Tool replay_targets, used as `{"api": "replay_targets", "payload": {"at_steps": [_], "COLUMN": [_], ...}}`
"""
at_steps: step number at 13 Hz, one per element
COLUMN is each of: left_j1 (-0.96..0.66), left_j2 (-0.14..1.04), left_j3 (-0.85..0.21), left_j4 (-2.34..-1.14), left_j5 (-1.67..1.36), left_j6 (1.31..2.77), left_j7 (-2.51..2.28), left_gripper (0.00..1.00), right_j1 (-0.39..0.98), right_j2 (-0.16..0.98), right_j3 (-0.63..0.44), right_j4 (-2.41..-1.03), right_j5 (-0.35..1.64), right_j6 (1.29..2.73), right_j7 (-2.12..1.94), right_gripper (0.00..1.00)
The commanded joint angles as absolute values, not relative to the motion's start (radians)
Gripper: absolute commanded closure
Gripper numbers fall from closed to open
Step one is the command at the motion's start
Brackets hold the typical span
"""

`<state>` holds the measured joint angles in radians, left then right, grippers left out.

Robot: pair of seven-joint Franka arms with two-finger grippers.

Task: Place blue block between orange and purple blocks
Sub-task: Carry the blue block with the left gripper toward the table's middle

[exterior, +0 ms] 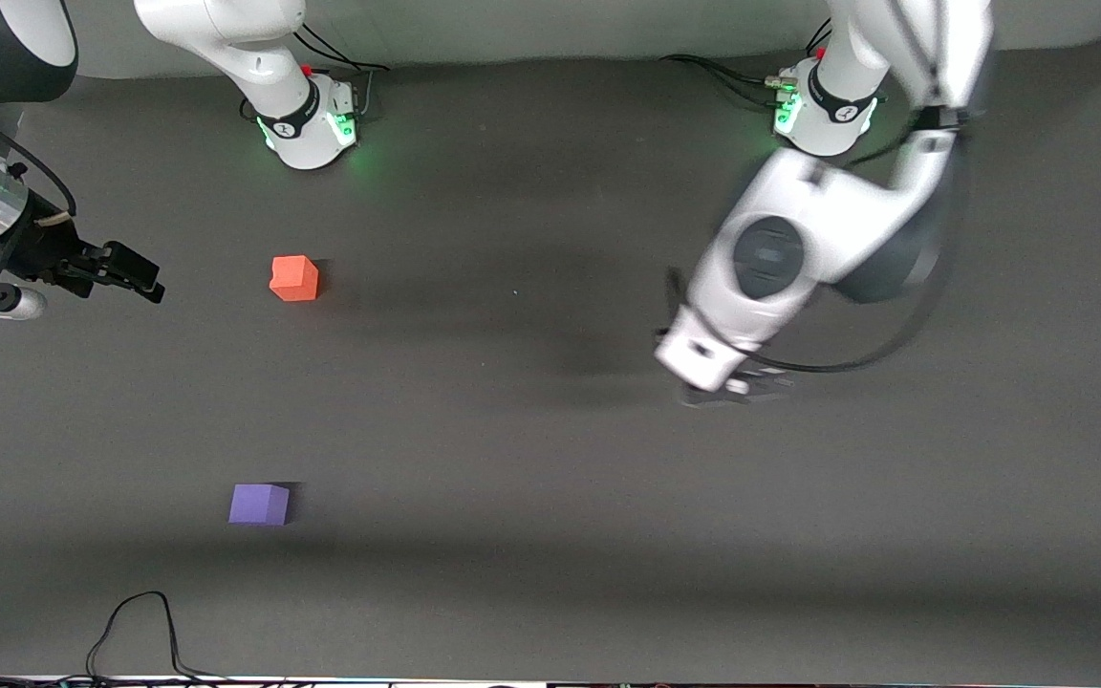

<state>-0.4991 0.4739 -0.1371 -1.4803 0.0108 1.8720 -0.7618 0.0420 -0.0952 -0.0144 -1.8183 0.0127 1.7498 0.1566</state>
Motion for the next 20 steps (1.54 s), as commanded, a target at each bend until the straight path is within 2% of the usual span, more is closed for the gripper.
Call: {"api": "replay_targets", "payload": {"at_steps": [1, 4, 10, 11, 13, 14, 16, 20], "left_j1": [-0.645, -0.75, -0.822, -0.821, -0.81, -0.798, -0.705, -0.467], "left_j2": [0.635, 0.759, 0.877, 0.877, 0.87, 0.852, 0.798, 0.655], "left_j3": [-0.129, -0.126, -0.121, -0.121, -0.12, -0.12, -0.135, -0.198], "left_j4": [-1.364, -1.364, -1.364, -1.364, -1.362, -1.362, -1.358, -1.336], "left_j5": [0.021, 0.144, 0.164, 0.164, 0.163, 0.163, 0.157, 0.014], "left_j6": [1.993, 2.147, 2.25, 2.256, 2.252, 2.232, 2.183, 1.967], "left_j7": [-0.911, -1.061, -1.083, -1.083, -1.072, -1.066, -1.042, -0.834], "left_gripper": [0.59, 0.59, 0.59, 0.55, 0.05, 0.01, 0.01, 0.0], "right_j1": [0.038, 0.038, 0.041, 0.041, 0.041, 0.044, 0.049, 0.113], "right_j2": [-0.114, -0.114, -0.11, -0.112, -0.115, -0.115, -0.109, -0.074], "right_j3": [-0.015, -0.017, -0.021, -0.023, -0.025, -0.023, -0.021, 0.023], "right_j4": [-1.833, -1.835, -1.844, -1.844, -1.844, -1.844, -1.841, -1.783], "right_j5": [0.014, 0.015, 0.015, 0.015, 0.015, 0.014, 0.014, 0.017], "right_j6": [1.764, 1.764, 1.769, 1.769, 1.769, 1.769, 1.782, 1.769], "right_j7": [0.137, 0.137, 0.137, 0.137, 0.137, 0.137, 0.137, 0.155], "right_gripper": [0.0, 0.0, 0.0, 0.0, 0.0, 0.0, 0.0, 0.0]}}
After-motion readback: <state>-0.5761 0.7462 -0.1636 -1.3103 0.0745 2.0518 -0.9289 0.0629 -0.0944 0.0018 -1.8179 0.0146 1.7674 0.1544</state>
